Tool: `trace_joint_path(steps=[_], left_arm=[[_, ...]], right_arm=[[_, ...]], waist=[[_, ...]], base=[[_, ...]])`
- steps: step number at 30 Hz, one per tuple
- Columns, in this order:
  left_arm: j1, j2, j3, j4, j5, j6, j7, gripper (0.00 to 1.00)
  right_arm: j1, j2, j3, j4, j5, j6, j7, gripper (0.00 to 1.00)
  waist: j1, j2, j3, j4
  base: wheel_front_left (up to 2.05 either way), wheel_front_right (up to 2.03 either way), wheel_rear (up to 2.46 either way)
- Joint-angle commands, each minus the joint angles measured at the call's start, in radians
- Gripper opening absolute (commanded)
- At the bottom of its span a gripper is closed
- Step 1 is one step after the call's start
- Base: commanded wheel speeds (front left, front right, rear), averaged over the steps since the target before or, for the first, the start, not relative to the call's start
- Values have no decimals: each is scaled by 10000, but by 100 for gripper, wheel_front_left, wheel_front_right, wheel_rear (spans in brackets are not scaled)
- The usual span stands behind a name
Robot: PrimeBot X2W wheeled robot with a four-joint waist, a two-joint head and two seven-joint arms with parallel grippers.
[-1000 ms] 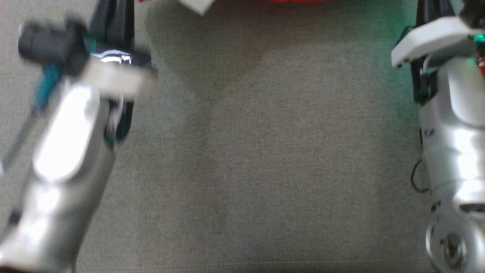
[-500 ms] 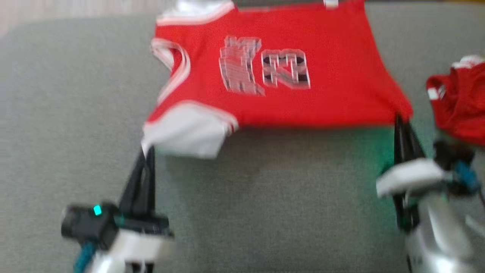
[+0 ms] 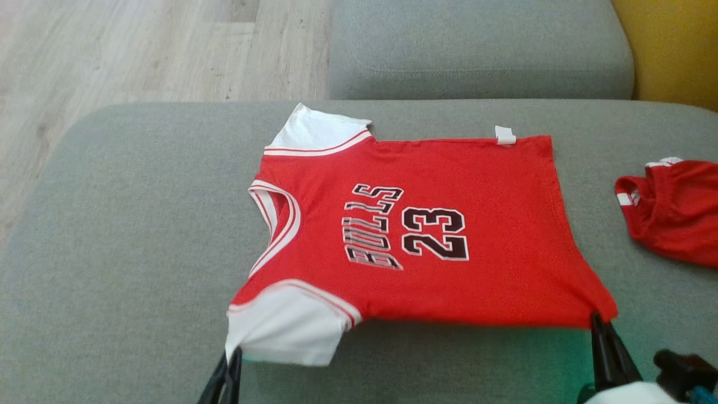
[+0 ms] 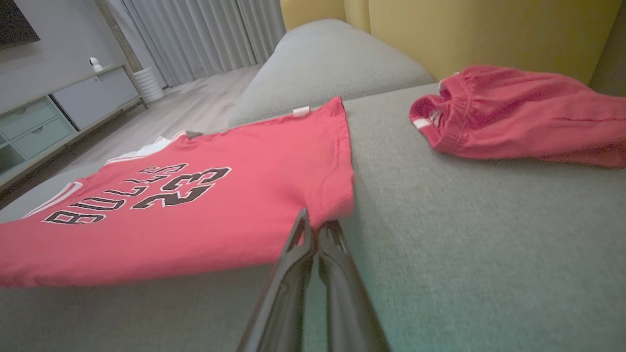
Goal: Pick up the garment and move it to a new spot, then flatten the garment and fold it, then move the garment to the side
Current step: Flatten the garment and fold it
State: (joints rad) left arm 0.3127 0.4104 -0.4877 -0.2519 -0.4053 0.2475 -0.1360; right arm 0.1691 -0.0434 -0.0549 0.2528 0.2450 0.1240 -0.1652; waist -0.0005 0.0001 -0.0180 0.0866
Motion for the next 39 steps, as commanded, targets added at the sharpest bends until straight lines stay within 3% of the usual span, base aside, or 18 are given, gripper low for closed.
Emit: trace_joint_path(steps=[1, 7, 15, 22, 31, 39], left_arm=[[-295, 130, 267, -467, -87, 106, 49, 0], [-456, -14, 92, -42, -293, -51, 213, 0], [-1667, -149, -156, 895, -357, -578, 605, 0], [-3668, -342, -406, 1952, -185, -1228, 1152, 0], [-6567, -651, -402, 4284, -107, -2290, 1011, 0], [-7943, -682, -106, 5537, -57, -2517, 481, 0]], right_arm=[[-46, -69, 188, -555, 133, 67, 155, 0], [168, -68, 45, -578, 317, 67, 677, 0], [-704, -68, -28, 71, 378, 67, 1260, 0], [-1544, -68, -331, 623, 779, 67, 1651, 0], [-3310, -68, -295, 1732, 798, 67, 1856, 0], [-4318, -68, 373, 2372, 1179, 67, 2012, 0]], waist=[[5, -1, 26, -15], [5, -1, 106, -24], [5, -1, 417, -58], [5, -1, 578, -60], [5, -1, 1038, -297], [5, -1, 1347, -562]], base=[[0, 0, 0], [0, 0, 0], [0, 0, 0], [0, 0, 0], [0, 0, 0], [0, 0, 0]])
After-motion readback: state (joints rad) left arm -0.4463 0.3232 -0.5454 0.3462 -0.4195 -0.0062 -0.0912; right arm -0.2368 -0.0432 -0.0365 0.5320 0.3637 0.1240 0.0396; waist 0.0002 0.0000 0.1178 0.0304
